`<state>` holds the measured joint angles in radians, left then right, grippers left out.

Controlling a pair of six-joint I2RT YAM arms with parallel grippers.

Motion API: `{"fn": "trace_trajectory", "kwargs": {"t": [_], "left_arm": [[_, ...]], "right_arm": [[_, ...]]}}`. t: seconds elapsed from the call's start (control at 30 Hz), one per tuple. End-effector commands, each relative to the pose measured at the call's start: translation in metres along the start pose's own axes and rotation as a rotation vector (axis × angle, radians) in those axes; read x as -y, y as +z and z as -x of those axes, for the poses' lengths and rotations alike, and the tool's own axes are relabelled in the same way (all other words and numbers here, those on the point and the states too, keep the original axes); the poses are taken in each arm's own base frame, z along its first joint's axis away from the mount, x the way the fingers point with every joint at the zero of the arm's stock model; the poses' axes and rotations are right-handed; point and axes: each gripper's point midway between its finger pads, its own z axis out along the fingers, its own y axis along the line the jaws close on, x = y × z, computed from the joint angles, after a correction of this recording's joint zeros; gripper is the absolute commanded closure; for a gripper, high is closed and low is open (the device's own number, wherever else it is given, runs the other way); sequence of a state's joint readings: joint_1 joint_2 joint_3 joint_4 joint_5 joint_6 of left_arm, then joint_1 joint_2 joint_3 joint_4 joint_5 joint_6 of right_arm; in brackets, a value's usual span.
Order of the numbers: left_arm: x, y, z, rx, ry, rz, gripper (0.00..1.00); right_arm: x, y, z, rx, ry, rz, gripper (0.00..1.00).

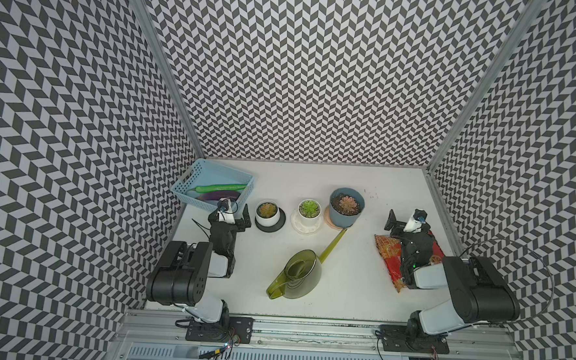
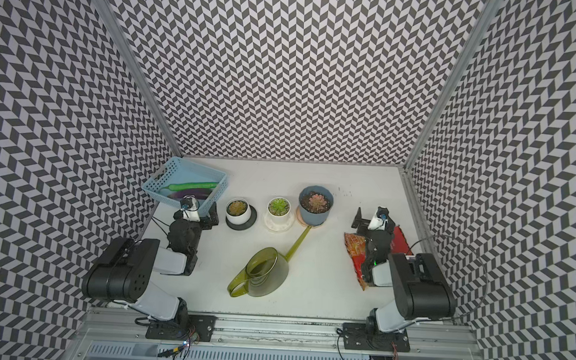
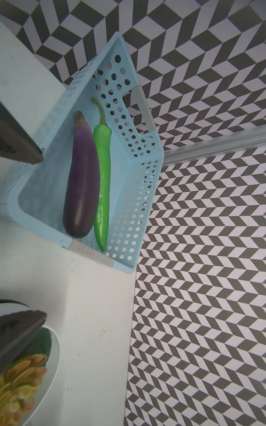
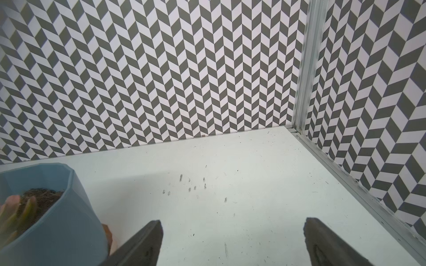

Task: Water the succulent around the soil edge
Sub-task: Pick up the watering can from the center of the board.

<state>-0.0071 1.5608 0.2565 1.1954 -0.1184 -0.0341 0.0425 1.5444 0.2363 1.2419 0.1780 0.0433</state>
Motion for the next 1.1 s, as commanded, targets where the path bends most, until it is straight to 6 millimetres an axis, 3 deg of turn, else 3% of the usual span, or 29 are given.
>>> {"fn": "trace_trajectory", "kwargs": {"t": [0.0, 0.6, 0.7, 0.8, 0.9, 1.07], "left_arm": [[0.002, 0.001, 0.014, 0.042, 0.006, -0.002, 0.0], [0.004, 0.001, 0.016, 0.049, 0.008, -0.013, 0.0], [0.014, 0.01, 0.019, 0.003, 0.034, -0.068, 0.0], [0.013, 0.013, 0.034, -0.006, 0.032, -0.05, 0.0], [0.013, 0.004, 0.054, 0.015, -0.007, -0.053, 0.0], [0.035, -0.018, 0.083, 0.02, -0.11, -0.128, 0.0]], "right_arm": [[-0.002, 0.001, 0.015, 0.049, 0.001, 0.007, 0.01], [-0.002, 0.0, 0.015, 0.052, 0.0, 0.006, 0.0], [0.003, -0.002, 0.035, 0.091, 0.016, -0.026, 0.0], [0.012, 0.0, 0.045, 0.033, 0.032, -0.096, 0.01], [0.027, -0.007, 0.057, 0.022, 0.052, -0.189, 0.01], [0.031, -0.015, 0.067, -0.035, 0.158, -0.233, 0.01]]}}
